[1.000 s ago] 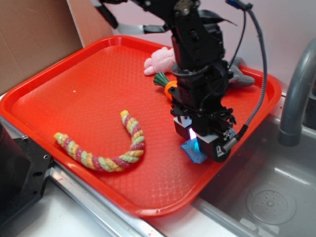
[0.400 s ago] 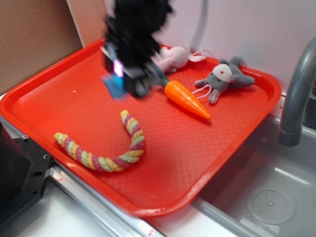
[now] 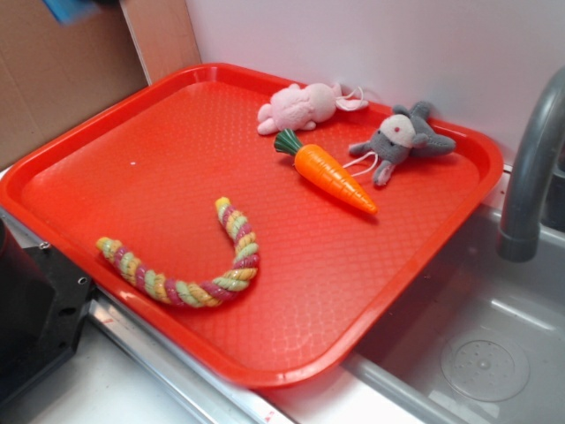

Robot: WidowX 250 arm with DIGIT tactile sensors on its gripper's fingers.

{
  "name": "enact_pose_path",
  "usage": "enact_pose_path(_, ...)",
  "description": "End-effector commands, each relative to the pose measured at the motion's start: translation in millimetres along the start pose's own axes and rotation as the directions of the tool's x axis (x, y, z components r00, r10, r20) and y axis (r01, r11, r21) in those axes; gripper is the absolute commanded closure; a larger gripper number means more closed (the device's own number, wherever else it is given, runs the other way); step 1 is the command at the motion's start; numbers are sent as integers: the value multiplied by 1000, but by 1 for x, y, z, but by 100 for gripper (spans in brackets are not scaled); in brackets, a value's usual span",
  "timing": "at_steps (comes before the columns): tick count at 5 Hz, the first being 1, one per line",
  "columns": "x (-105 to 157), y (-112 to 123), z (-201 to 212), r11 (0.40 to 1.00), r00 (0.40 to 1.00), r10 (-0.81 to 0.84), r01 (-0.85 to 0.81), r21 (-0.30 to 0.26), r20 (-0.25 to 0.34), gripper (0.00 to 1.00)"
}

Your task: Grab the blue sponge.

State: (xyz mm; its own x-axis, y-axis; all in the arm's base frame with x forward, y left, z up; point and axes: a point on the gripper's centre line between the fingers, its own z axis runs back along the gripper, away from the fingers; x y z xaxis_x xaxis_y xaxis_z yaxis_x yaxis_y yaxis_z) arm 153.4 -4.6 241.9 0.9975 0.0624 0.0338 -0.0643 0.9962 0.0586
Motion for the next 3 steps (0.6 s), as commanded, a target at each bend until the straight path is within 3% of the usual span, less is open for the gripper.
enact_pose_path(1,8,15,24,998,995,59,-61,31,76,100)
enact_pose_path(3,10,0,14,999,998,24,-26,32,50,100)
